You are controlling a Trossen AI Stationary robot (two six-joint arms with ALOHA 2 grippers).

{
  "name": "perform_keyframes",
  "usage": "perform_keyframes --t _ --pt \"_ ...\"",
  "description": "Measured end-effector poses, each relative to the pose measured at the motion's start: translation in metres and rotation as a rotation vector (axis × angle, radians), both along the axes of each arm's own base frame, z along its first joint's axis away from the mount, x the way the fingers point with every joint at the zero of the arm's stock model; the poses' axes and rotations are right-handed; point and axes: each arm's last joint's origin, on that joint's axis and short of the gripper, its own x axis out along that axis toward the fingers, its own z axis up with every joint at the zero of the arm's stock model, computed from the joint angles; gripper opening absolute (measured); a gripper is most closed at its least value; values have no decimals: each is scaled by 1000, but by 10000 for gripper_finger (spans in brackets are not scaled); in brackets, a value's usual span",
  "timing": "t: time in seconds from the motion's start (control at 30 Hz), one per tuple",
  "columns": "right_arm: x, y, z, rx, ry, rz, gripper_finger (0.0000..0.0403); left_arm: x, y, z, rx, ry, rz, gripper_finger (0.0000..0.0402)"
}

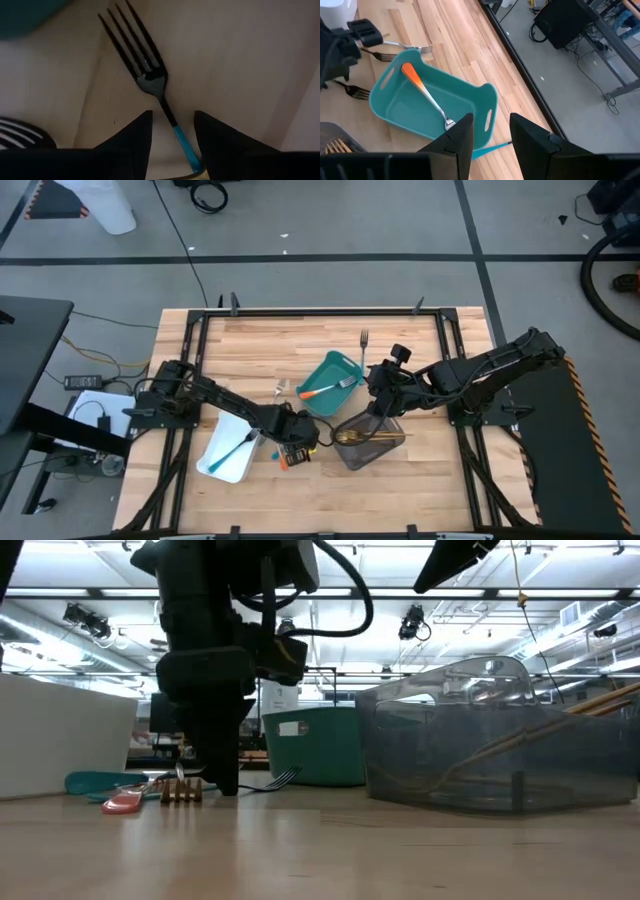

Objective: Sort silverware by color (type)
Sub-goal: Put the blue silver fork into the white bin

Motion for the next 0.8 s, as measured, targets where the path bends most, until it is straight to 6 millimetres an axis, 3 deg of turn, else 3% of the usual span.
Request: perform_keyframes --t 0.17,0.53,0.8 --pt "0 0 0 3 4 3 138 0 -4 -3 18 5 -50 138" --pt "0 0 0 12 6 9 138 3 -5 6 51 -72 -167 16" --pt "0 0 0 12 7 9 138 14 -4 11 135 -197 -196 16"
